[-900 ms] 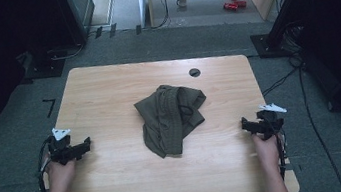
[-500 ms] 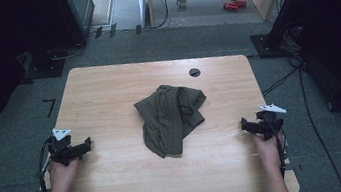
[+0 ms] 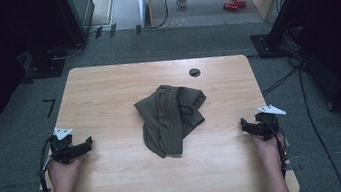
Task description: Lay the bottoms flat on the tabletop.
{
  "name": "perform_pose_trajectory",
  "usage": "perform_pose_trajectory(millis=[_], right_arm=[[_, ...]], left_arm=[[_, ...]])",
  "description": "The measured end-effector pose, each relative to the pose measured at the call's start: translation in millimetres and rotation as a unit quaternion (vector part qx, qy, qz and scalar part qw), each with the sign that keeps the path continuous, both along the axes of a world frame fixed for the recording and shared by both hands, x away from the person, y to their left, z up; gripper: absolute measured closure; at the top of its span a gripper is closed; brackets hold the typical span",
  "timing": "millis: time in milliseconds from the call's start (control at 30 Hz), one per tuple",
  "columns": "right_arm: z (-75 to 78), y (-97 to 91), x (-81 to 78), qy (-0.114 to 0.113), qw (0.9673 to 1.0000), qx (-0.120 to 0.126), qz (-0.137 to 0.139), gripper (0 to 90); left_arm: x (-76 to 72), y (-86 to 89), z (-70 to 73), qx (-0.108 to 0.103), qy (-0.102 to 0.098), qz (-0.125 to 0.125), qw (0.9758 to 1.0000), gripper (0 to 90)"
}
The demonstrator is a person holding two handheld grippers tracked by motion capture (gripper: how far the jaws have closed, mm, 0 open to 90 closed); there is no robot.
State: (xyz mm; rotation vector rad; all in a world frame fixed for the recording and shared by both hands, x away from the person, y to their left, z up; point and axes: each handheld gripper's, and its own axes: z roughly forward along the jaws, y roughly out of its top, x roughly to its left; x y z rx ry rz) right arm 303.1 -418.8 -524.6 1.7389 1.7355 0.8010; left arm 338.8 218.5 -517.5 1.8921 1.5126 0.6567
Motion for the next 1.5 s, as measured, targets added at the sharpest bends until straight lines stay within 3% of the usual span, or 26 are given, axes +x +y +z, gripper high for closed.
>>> perform_pose_trajectory(millis=[233,400,533,600,733,933,1100,1200,1267,1300,1333,1500], right_arm=[[0.1,1.2,1.9,-0.002,1.0000,0.001,-0.002,23.5],[1.2,5.1,3.2,-0.006,0.9999,0.001,0.014,32.9],[3.5,10.0,3.9,0.002,0.9996,0.000,0.030,35.4],[4.8,13.0,4.3,0.004,0.9992,-0.002,0.040,35.8],[8.0,17.0,4.3,-0.003,0.9985,0.008,0.054,39.1],[14.3,26.4,2.4,-0.011,0.9968,0.016,0.078,42.5],[19.2,37.2,6.3,-0.005,0.9929,0.042,0.111,45.2],[22.0,47.2,8.1,-0.007,0.9905,0.036,0.132,46.5],[23.0,54.1,9.2,-0.012,0.9887,0.032,0.146,47.5],[23.2,57.2,9.6,-0.015,0.9878,0.034,0.151,48.2],[23.4,60.8,10.5,-0.015,0.9868,0.036,0.157,48.4],[26.8,75.2,17.3,-0.014,0.9836,0.033,0.177,49.6]], left_arm=[[-1.7,0.7,0.2,0.000,-0.002,-0.008,1.0000,16.2],[-3.4,7.5,3.5,-0.008,-0.001,-0.020,0.9998,30.4],[-4.0,8.4,7.2,-0.025,0.010,-0.043,0.9987,32.1],[-4.5,6.5,8.8,-0.021,0.009,-0.047,0.9986,32.1],[-7.5,-10.2,19.0,0.003,-0.011,-0.078,0.9969,32.7],[-12.0,-32.8,28.3,0.005,-0.022,-0.134,0.9907,33.9],[-14.7,-45.3,31.8,-0.011,-0.019,-0.166,0.9859,33.9],[-16.0,-50.6,34.0,-0.024,-0.020,-0.176,0.9840,34.4],[-18.1,-60.2,37.0,-0.027,-0.024,-0.194,0.9804,34.5],[-18.1,-60.2,37.0,-0.027,-0.024,-0.194,0.9804,34.5],[-19.1,-67.2,38.2,-0.031,-0.024,-0.205,0.9780,34.5],[-23.0,-86.9,40.2,-0.038,-0.024,-0.236,0.9708,34.5]])
